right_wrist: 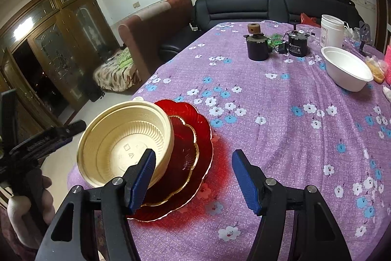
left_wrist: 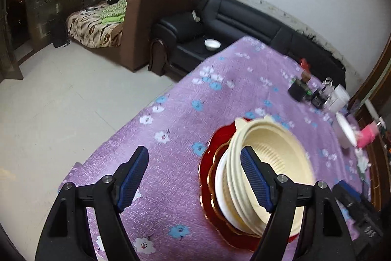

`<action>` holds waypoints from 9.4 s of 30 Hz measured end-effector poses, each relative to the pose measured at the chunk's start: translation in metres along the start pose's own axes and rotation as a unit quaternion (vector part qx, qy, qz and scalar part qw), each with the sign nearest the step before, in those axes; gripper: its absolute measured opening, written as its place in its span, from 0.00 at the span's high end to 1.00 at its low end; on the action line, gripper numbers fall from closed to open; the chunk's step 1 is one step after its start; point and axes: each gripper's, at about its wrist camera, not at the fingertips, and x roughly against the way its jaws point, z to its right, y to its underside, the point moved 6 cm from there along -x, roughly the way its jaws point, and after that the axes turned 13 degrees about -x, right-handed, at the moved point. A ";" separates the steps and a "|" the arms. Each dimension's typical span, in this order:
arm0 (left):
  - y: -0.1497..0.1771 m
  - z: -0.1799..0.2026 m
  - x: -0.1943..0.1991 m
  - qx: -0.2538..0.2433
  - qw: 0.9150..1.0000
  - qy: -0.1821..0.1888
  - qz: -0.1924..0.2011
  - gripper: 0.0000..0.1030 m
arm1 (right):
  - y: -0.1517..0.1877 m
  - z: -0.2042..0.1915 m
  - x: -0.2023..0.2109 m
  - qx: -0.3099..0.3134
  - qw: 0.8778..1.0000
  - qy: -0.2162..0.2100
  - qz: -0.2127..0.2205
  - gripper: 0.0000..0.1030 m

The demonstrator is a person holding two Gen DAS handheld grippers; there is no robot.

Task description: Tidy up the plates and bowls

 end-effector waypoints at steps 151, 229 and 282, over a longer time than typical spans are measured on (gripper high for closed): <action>-0.011 0.070 0.044 -0.072 0.996 0.040 0.019 0.74 | -0.002 -0.052 -0.002 0.051 0.995 -0.083 -0.014 0.81; 0.004 0.001 0.034 0.028 0.998 0.028 0.052 0.31 | 0.007 -0.064 -0.015 0.076 0.997 -0.024 0.006 0.32; 0.075 0.136 0.048 -0.157 0.985 -0.058 0.037 0.13 | 0.083 0.045 0.067 -0.022 0.988 0.109 0.103 0.21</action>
